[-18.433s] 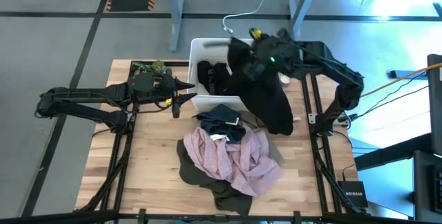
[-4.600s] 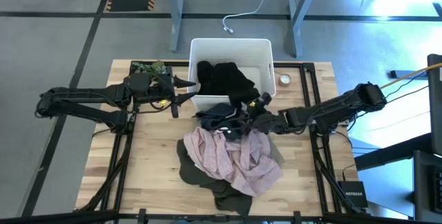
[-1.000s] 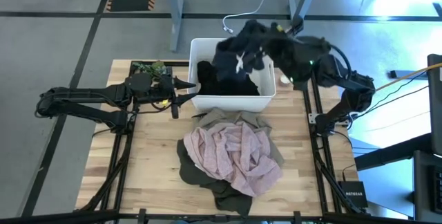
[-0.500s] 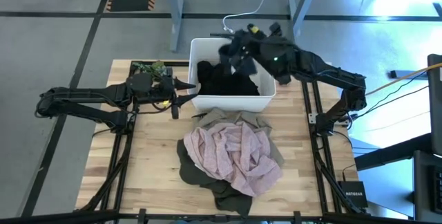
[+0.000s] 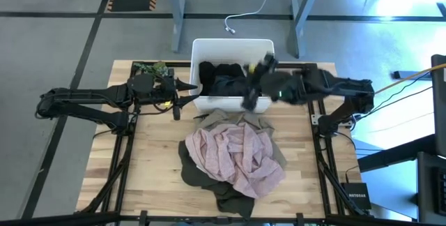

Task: Sort clothes
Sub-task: Put the pink polo shirt into the white laundry bin

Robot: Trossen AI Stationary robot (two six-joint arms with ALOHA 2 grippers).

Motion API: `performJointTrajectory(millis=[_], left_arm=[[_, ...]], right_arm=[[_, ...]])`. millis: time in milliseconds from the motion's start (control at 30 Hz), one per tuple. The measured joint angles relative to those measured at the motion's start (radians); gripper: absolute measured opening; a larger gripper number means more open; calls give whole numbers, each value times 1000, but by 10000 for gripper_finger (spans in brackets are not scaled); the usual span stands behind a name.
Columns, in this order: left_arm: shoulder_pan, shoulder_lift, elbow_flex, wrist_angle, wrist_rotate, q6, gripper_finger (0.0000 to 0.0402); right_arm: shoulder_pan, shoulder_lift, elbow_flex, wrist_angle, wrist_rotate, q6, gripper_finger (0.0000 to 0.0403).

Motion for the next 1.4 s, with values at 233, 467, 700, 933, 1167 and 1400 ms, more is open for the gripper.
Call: performJointTrajectory(millis=[233,467,700,933,1167,1400], left_arm=[[0,0,0,1,0,0,157],[0,0,0,1,0,0,157],[1,0,0,6,0,3,157],[1,0,0,10,0,3,157],[1,0,0,8,0,3,157],[0,0,0,8,0,1,157]], right_arm=[[209,72,-40,-86,-113,187,234],[326,194,-178,-31,-119,237,234],[328,359,-246,7,-176,229,234],[252,476,-245,36,-173,159,225],[239,487,-228,5,-74,92,39],[252,423,-102,-171,39,82,17]])
